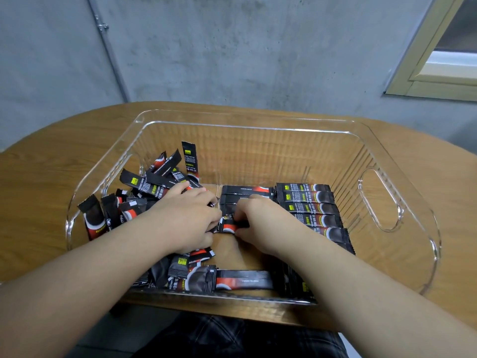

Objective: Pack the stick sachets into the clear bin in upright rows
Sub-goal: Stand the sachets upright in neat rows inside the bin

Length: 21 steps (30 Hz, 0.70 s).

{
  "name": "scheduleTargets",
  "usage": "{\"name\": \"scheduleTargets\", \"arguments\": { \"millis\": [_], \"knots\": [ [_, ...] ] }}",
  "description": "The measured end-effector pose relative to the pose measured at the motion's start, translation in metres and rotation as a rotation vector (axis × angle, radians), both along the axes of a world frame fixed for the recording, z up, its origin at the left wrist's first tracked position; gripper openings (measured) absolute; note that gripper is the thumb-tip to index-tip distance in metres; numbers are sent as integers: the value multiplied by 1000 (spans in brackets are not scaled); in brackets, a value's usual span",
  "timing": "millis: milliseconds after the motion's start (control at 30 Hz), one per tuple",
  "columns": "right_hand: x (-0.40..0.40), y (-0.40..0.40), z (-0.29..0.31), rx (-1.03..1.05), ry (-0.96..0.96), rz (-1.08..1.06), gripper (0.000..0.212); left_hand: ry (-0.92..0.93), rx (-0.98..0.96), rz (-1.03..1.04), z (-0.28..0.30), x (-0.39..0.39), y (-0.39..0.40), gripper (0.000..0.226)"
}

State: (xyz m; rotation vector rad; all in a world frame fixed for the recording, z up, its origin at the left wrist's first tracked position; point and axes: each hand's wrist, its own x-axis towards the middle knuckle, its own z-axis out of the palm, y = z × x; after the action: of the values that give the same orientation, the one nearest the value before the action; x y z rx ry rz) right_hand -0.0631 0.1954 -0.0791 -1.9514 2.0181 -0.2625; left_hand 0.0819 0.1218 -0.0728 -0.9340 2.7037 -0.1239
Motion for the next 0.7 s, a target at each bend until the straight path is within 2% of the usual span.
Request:
{"name": "scheduleTargets", "arguments": {
  "millis": [133, 233, 333, 400, 467, 700],
  "knots": [
    [1, 2, 1, 13, -16, 30, 21, 50, -4, 31, -1, -3, 1, 7],
    [1, 4, 3, 10, -5, 56, 25, 36, -29, 50, -3, -3, -1, 28],
    [0, 3, 4, -75, 60, 71, 39, 26, -26, 52, -2, -3, -2, 34],
    [2, 1, 1, -70, 110, 102, 44, 24, -22, 41, -1, -3, -1, 30],
    [3, 2, 0, -43, 132, 117, 39, 31, -16, 39, 0, -3, -1, 23],
    [0, 2, 1, -55, 98, 34, 31, 33, -23, 33, 1, -2, 0, 13]
  ]
}}
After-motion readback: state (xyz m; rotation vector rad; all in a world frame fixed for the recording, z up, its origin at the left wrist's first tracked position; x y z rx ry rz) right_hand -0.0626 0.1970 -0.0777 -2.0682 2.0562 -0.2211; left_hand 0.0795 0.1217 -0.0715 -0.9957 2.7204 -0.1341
